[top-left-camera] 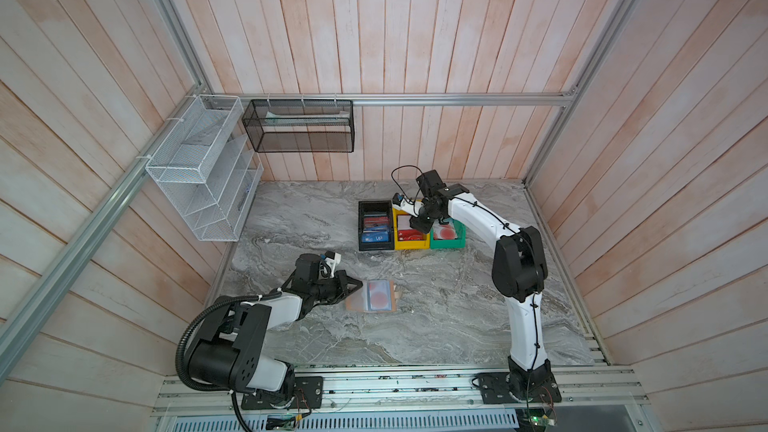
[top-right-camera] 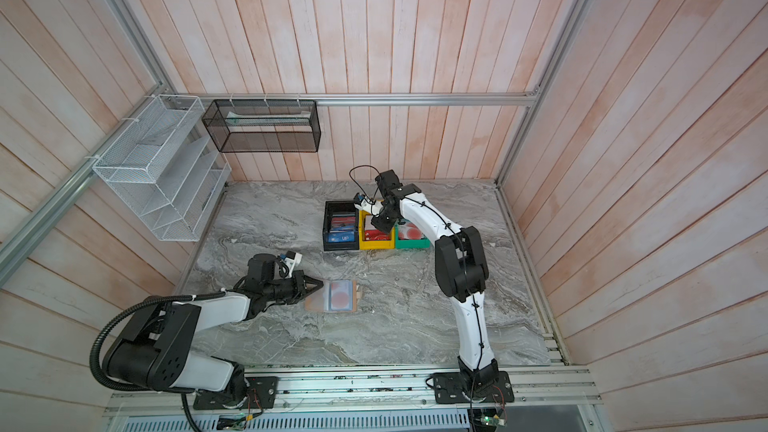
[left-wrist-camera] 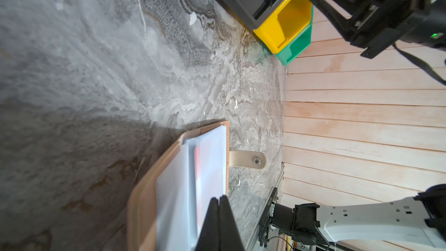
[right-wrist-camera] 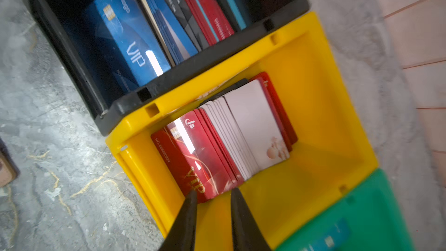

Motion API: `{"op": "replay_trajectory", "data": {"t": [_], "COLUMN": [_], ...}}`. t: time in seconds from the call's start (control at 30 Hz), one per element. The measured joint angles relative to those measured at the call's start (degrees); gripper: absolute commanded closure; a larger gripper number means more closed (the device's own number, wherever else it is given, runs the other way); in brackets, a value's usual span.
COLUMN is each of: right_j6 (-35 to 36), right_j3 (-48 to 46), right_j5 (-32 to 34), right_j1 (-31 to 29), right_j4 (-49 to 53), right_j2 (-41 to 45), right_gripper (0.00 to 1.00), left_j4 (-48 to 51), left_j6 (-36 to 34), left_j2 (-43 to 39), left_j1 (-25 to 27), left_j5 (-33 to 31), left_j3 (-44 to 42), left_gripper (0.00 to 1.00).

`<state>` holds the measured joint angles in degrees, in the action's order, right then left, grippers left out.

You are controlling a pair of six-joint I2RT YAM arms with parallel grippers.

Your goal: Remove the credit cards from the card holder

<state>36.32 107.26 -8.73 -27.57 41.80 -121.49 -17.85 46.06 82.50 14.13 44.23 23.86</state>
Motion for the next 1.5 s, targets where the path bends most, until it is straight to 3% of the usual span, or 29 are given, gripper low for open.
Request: {"op": "replay_trajectory", "data": {"t": [0.3,0.63,0.77,1.17,1.5], "right_j6": [-3.48,-15.08,-20.2,-27.21,-28.02], "right_j3": [-6.73,-32.81,-38.99,-40.89,-41.72], "right_j5": [-3.37,-14.36,-17.86,-21.55,-20.72], "right_j1": [-2.84,-12.68,-14.49,-15.8,-15.85], "right_j4": [-5.9,-15.28,-19.3,-26.58,-26.43], "right_j2": [13.35,17.46,17.07,12.79,11.85], "right_gripper": [0.81,0.89,0.9,0.92,0.93], "left_j4": [2.16,9.16,10.86,12.33,9.66], "left_j6": [-0.87,-2.91,-3.65,-4.72,-5.18], "left_j2": [-1.88,-6.93,-6.23,-2.21,2.08], "left_j1": [0.0,-0.11,-0.44,-0.59,-0.59], "left_j5": [-0.94,-4.17,-5.01,-6.08,-5.03], "left_j3": [-0.66,-1.73,-1.7,-1.7,-1.11], "left_gripper": [1.0,1.0,1.0,1.0,1.0]}}
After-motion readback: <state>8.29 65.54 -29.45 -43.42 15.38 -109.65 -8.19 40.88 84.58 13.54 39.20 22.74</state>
